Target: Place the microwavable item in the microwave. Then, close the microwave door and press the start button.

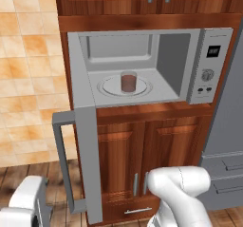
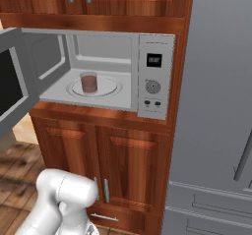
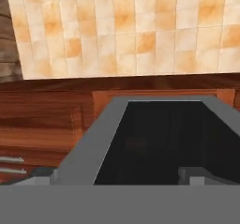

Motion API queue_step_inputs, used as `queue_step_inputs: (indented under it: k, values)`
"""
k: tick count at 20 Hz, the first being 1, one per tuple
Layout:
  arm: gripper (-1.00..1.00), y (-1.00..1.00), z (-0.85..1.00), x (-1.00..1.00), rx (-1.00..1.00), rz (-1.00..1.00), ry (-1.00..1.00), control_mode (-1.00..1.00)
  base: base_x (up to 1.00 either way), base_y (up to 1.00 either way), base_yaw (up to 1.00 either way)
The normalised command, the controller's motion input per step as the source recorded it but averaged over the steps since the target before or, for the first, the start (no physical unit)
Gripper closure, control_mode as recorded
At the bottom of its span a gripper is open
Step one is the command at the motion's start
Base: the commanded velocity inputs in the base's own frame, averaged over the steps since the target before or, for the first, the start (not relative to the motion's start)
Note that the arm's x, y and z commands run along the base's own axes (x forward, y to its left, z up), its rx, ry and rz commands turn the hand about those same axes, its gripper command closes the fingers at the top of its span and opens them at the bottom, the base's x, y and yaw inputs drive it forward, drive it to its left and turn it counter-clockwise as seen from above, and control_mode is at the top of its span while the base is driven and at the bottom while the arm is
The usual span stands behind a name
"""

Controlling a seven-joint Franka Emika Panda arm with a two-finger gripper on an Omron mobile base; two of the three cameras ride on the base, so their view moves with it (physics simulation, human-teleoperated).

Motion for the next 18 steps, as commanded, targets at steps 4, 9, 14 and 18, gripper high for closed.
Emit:
queue_step_inputs:
  k: [4, 9, 14, 18]
  values:
    - [-1.00, 0.66, -0.53, 0.65, -0.28, -0.04, 0.00, -1.00, 0.00, 0.00, 0.00]
    - [-1.00, -0.59, -0.40, 0.31, 0.01, -0.21, 0.00, -1.00, 0.00, 0.00, 0.00]
    - [-1.00, -1.00, -0.05, 0.17, 0.13, -0.17, 0.00, -1.00, 0.00, 0.00, 0.00]
    - [-1.00, -1.00, 0.09, 0.00, 0.08, -0.12, 0.00, -1.00, 0.00, 0.00, 0.00]
